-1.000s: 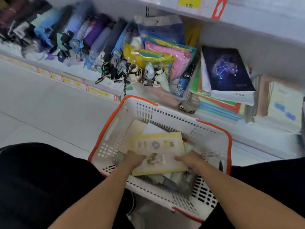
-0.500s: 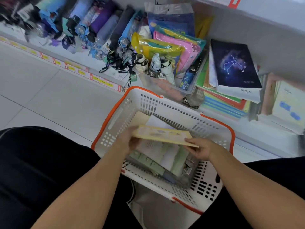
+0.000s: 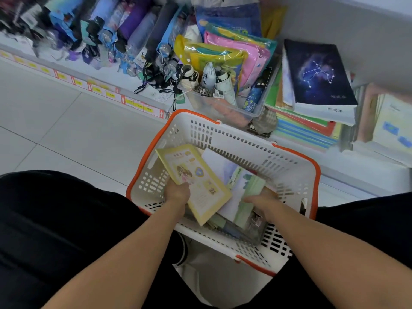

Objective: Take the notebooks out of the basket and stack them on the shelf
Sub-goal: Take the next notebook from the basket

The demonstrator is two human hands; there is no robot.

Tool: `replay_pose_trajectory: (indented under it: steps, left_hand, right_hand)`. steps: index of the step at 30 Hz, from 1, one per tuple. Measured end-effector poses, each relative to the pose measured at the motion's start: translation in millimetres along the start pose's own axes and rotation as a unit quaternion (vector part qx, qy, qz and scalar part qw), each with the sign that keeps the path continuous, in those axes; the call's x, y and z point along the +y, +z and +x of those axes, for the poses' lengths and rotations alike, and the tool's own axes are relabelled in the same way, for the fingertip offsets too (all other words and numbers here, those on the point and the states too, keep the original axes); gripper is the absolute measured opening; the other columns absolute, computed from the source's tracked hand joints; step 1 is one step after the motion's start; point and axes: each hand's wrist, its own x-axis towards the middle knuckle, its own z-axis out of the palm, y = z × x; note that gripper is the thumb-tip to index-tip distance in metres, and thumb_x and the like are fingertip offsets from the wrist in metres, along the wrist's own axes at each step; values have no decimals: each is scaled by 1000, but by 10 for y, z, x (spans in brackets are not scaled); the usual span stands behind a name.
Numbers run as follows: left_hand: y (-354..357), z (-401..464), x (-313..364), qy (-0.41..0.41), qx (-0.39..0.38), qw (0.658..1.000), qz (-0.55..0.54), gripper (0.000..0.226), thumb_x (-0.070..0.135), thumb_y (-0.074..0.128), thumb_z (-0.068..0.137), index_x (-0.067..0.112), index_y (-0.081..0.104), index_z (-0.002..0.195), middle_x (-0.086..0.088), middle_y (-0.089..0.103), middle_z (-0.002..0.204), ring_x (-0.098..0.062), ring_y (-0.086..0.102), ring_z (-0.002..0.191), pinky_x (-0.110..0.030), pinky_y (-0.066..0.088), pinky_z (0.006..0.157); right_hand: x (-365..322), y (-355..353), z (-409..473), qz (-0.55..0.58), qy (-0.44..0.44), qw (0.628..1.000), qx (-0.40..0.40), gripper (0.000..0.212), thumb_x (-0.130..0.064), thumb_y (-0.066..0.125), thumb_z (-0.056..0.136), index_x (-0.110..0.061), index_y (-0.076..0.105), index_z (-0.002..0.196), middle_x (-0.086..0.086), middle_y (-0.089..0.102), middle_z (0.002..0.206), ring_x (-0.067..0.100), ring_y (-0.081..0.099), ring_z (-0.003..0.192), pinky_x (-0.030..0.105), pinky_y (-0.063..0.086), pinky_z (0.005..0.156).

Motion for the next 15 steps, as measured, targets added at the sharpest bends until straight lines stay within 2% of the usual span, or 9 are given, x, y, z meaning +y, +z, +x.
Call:
replay_pose_trajectory:
  steps: [2,3,5,7,9,10,12,14,15]
  left_hand:
    - [-13,51,6,-5,-3,1000,-6,13,12,56,95,24,57,101,-5,67,107,-29,64,94,-46,57,83]
    - [-20,63,0,-12,0,1000,-3,12,15,56,94,25,58,101,-7,67,110,-30,65,95,-49,57,83]
    - [-27,58,-18,-23,10,1000,10,18,14,55,95,19,57,112,-8,66,113,-30,64,98,-45,57,84]
    - [-30,55,-49,-29,20,999,28,30,9,52,96,13,54,126,-9,62,119,-30,62,100,-37,54,79]
    - [-36,10,-31,-43,28,998,41,33,8,49,97,7,52,131,-12,61,122,-28,59,95,-33,49,74]
    - [-20,16,-28,-47,29,998,44,31,10,49,98,5,52,129,-12,61,120,-26,57,91,-32,48,72]
    - [5,41,25,-60,24,997,51,31,14,50,97,4,54,126,-10,62,117,-27,59,92,-35,52,73]
    - [38,111,44,-81,14,995,56,39,16,50,95,7,52,132,-10,62,120,-30,62,99,-41,56,84]
    - [44,181,26,-92,5,994,62,40,17,49,93,8,52,132,-10,62,119,-31,63,100,-43,57,86]
  right_hand:
    - [-86,33,-155,59,61,994,-66,84,-39,78,82,-11,35,148,16,37,152,38,44,133,52,43,102]
    - [-110,45,-178,63,78,991,-85,84,-40,77,83,-10,34,149,16,38,152,38,44,133,55,38,106]
    - [-70,46,-140,99,93,986,-94,68,-39,74,85,-7,47,138,16,55,130,34,53,118,57,34,109]
    - [-49,43,-115,153,77,981,-87,47,-34,68,91,-4,54,124,15,62,105,31,58,99,55,43,100]
    - [-97,29,-151,215,30,973,-81,32,-26,62,96,-5,57,120,15,65,100,30,63,89,48,53,79]
    - [-157,10,-222,225,-3,972,-66,24,-24,61,97,-7,59,114,14,67,99,29,64,86,44,55,72]
    - [-307,-35,-316,199,-86,976,16,11,-23,63,93,-12,63,95,13,69,100,29,66,85,41,57,69]
    - [-496,-146,-542,180,-169,960,131,12,-21,65,87,-16,63,76,11,70,95,29,66,85,43,56,75]
    - [-596,-220,-695,186,-210,944,171,16,-18,66,84,-16,62,69,9,69,85,30,66,82,43,55,75]
